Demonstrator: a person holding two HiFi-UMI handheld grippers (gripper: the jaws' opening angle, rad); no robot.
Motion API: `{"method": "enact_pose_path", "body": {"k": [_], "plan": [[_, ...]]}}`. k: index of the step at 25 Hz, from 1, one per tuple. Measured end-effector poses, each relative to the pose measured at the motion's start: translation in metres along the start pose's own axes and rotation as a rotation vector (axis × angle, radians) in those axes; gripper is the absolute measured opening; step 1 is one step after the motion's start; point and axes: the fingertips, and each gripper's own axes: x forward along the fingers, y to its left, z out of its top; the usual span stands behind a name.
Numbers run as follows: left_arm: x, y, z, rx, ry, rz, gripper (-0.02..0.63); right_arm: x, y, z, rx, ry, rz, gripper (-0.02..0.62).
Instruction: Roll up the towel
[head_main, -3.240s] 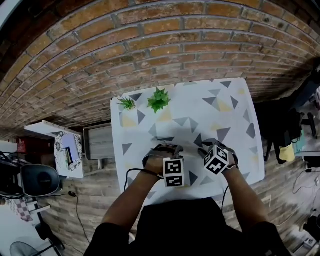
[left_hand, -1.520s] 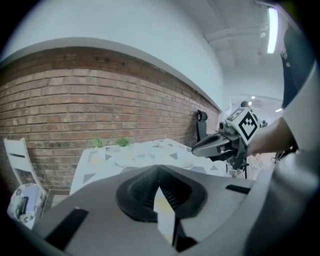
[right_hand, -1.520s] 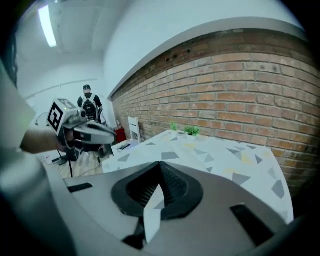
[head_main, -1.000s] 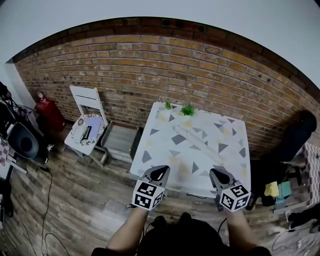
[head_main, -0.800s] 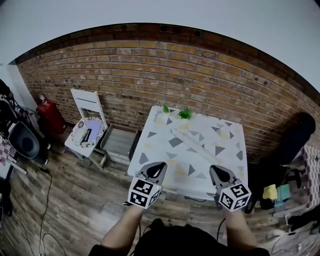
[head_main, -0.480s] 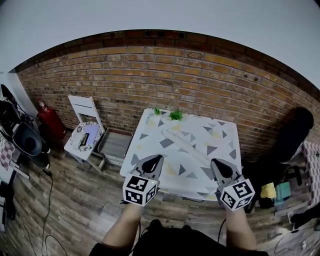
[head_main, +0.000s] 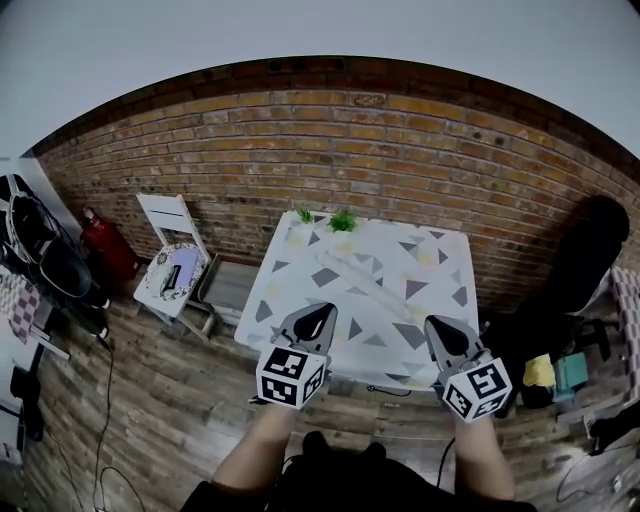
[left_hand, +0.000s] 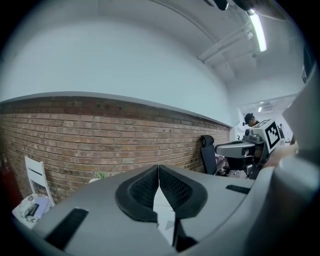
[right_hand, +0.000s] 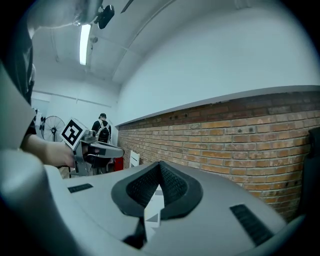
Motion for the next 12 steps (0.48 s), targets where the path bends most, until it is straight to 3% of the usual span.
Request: {"method": "enact_pose_path", "body": {"k": [12], "plan": [[-0.001, -0.015, -0.004, -0.012, 0.024, 0.036, 0.020, -0.020, -0.020, -0.004, 0.023, -0.006, 0.009, 0.015]]}}
